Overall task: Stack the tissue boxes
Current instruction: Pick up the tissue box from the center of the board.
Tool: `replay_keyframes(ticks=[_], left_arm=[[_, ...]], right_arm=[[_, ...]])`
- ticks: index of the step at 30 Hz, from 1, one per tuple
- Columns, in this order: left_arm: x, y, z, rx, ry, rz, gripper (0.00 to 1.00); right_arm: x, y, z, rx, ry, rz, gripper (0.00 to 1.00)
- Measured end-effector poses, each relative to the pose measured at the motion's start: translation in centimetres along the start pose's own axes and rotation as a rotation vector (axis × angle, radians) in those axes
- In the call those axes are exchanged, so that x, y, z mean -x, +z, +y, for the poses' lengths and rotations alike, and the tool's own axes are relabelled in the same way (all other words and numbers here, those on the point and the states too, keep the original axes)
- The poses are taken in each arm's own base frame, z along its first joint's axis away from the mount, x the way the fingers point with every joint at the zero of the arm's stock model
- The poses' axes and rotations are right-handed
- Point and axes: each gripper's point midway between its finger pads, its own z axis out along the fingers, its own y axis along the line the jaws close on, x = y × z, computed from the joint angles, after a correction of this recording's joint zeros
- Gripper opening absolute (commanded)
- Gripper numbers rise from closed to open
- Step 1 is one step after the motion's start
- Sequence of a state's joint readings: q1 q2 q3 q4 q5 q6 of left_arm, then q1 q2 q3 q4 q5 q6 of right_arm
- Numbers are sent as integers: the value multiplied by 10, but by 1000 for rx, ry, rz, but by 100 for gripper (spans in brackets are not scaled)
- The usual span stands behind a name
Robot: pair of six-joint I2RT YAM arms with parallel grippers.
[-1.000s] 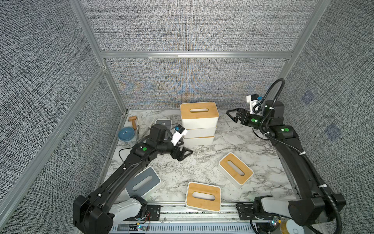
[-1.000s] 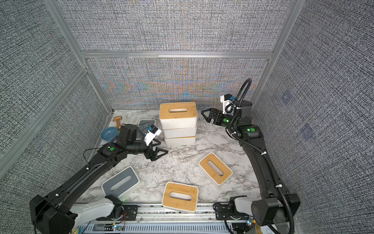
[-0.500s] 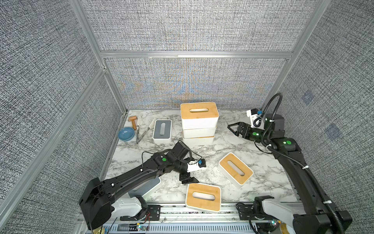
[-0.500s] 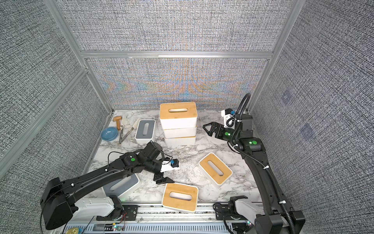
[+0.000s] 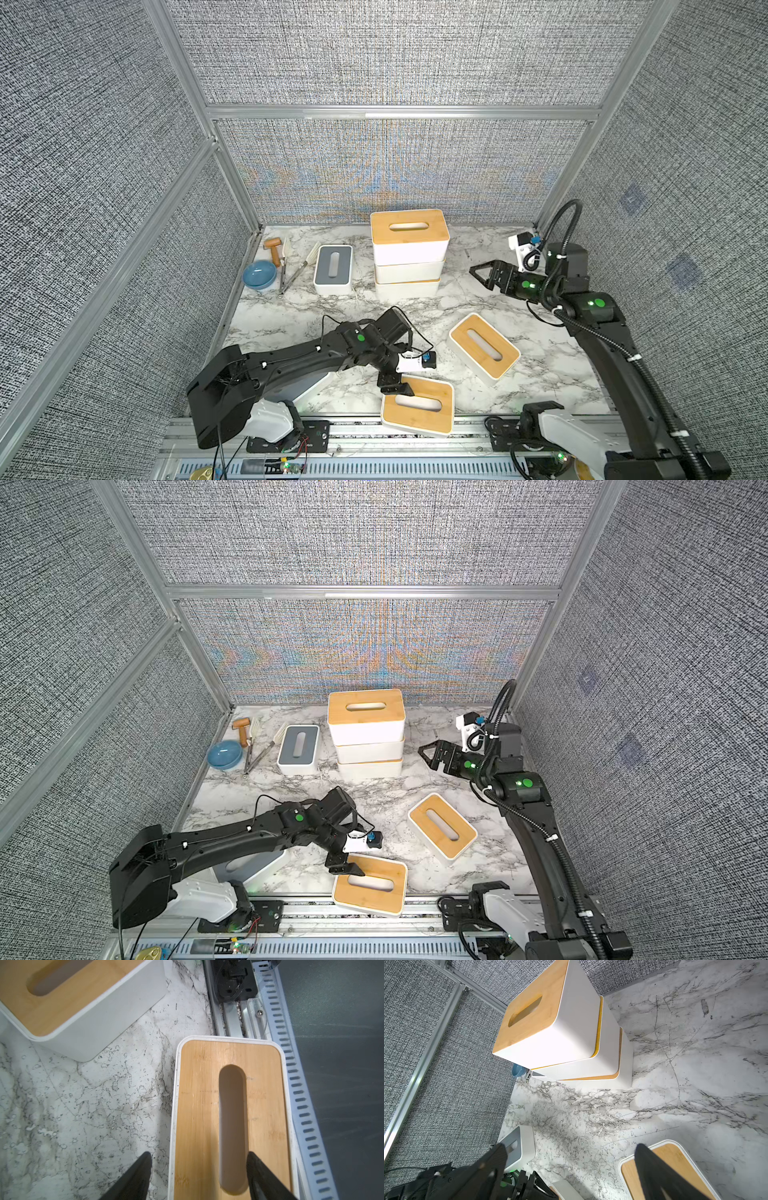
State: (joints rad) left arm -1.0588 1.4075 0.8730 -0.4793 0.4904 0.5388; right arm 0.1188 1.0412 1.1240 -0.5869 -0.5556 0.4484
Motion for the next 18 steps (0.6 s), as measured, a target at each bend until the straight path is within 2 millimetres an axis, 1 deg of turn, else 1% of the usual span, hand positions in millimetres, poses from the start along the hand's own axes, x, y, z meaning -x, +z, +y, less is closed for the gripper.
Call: replay_keyframes(ticks=[3,7,11,18], left_arm=[[-5,8,0,-2,-15,29,69],[-13,17,5,10,-32,74,68],[-18,20,8,35,-45,103,64],[-24,23,12,59,-54,139,64]], right_arm=[[-3,0,-1,-3,3,5,99],[-3,-2,0,-1,-1,3,99],[-3,-3,1,1,-8,-1,99],[-3,-3,1,1,-16,-1,99]])
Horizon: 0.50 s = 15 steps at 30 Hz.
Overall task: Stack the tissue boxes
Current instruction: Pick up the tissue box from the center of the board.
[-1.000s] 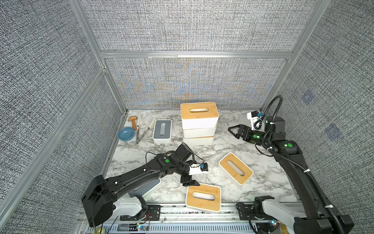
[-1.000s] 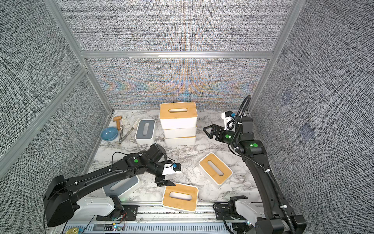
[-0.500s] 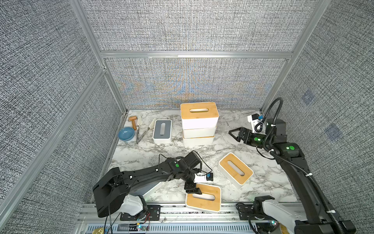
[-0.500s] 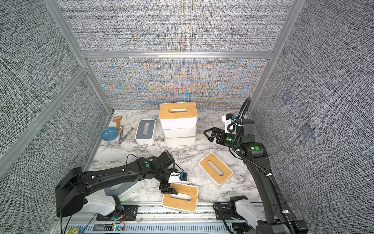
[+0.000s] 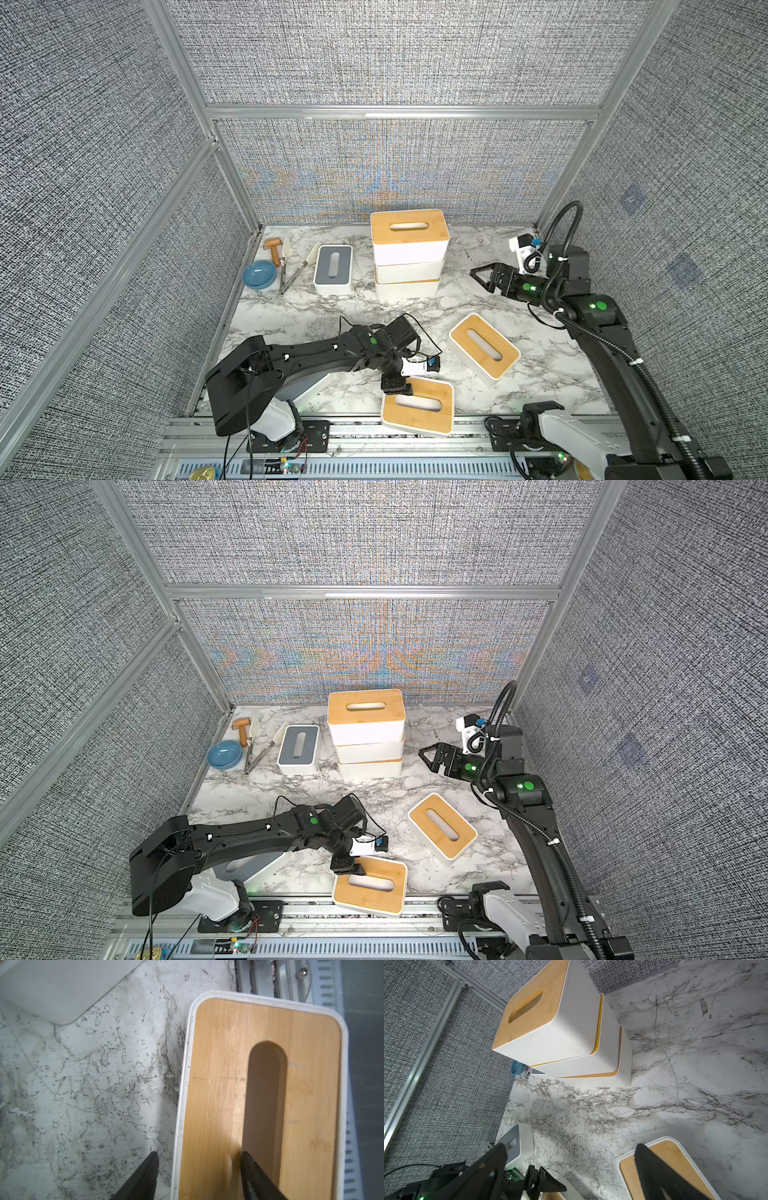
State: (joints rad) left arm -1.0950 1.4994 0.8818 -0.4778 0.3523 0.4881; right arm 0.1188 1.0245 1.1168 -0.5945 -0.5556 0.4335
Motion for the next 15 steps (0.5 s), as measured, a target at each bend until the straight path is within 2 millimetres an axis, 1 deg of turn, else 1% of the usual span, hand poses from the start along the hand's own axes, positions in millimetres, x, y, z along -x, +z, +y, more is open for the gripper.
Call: replay_keyframes(ticks=[2,5,8,15], left_arm=[[-1,0,0,6,-6,7,64],[-3,1,-1,5,-2,14,66],[-7,2,-3,15,5,39,66],[-12,8,1,28,-4,70,60]], right_arm=[[0,0,0,0,-1,0,99],[0,0,0,0,-3,1,99],[0,1,-1,-2,-1,4,99],[0,2,-2,-3,2,7,99]])
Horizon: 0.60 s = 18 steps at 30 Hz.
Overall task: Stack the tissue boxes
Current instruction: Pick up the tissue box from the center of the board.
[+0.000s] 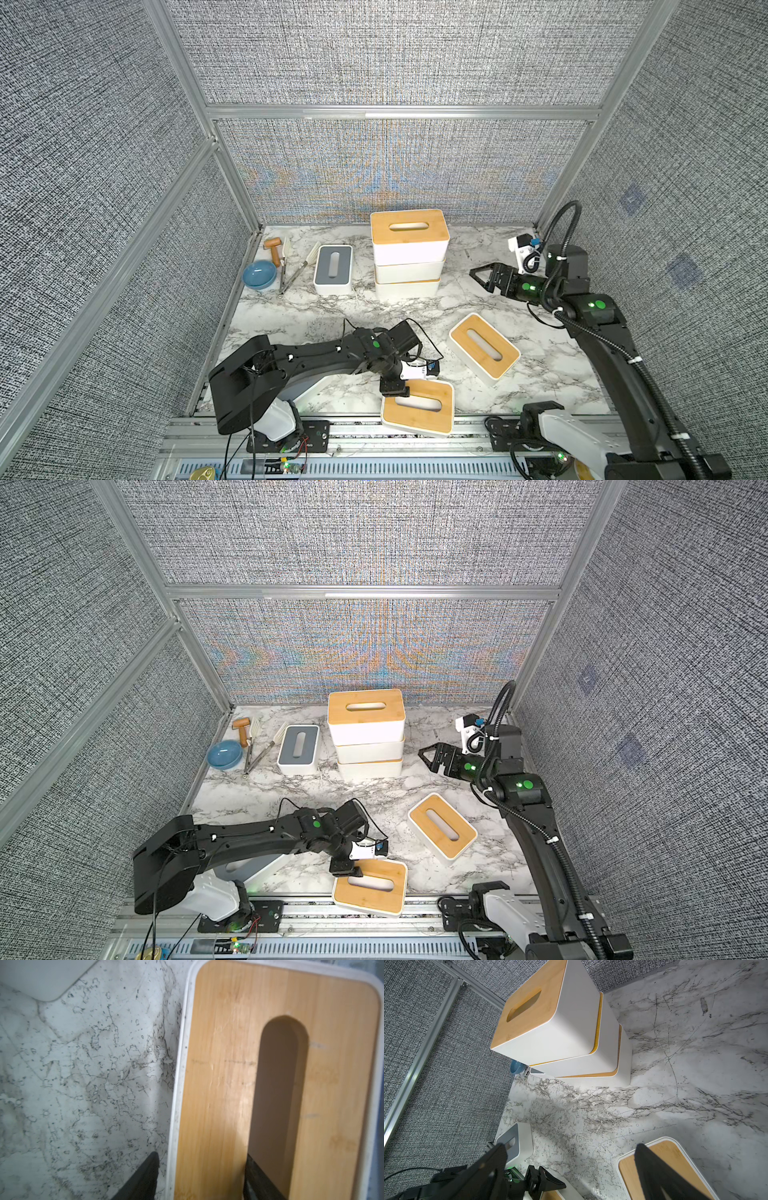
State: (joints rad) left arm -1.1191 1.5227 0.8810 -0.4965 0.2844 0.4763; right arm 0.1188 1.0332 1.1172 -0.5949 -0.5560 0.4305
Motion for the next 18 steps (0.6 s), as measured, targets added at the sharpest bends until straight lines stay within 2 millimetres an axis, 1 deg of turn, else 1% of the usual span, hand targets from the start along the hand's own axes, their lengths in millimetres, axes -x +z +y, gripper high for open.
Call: replay_keyframes(ticks=[5,12,18], left_arm=[[2,2,8,33,-13,20,53],[1,2,14,61,-50,44,37],[-2,-2,19,98,-95,55,29]], right_arm=[[0,1,0,-1,1,1,99],[0,2,-2,-3,0,5,99],[-1,3,-3,-5,-6,8,99]])
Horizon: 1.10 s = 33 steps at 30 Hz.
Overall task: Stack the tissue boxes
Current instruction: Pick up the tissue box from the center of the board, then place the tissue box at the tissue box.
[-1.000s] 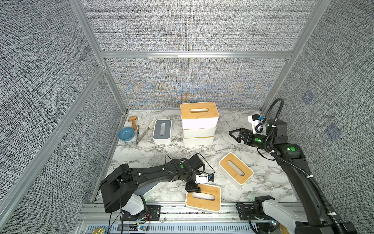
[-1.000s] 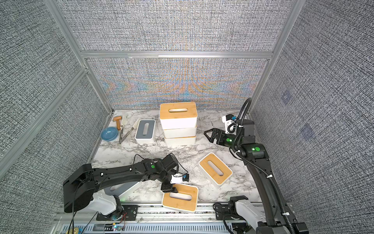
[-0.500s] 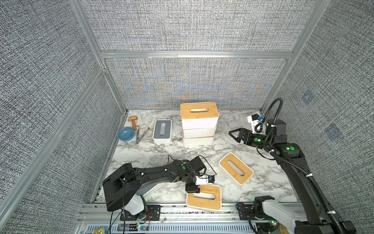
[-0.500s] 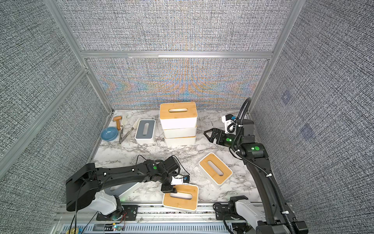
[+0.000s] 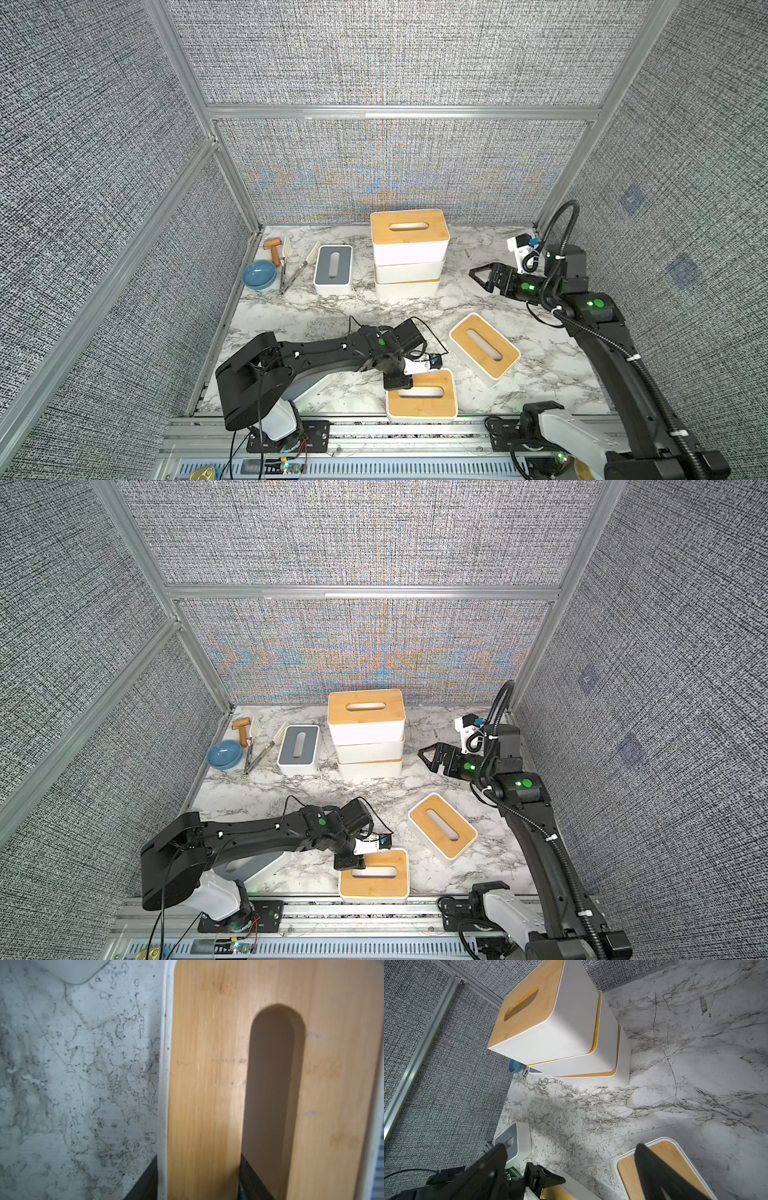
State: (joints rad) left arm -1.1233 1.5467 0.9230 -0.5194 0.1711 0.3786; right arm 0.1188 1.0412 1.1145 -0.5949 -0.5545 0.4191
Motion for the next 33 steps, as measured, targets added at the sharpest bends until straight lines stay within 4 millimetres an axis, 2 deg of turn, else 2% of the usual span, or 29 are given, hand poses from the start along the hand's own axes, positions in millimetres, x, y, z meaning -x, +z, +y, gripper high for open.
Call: replay_keyframes(ticks=[10,19,23,29,33], left_arm=[[-2,-20,26,151,-132,-50,25],[4,-58,58,238,-266,-206,24],[13,-85,71,272,-312,-316,24],[43,-129,80,308,-296,-504,24],[55,-142,82,316,-276,-566,24]], right_arm=[[-4,-6,0,-7,11,4,99],[-4,-18,11,25,7,1,99],[-12,-18,16,55,15,29,99],[-27,-15,27,116,21,98,99],[-41,-11,42,172,10,162,99]])
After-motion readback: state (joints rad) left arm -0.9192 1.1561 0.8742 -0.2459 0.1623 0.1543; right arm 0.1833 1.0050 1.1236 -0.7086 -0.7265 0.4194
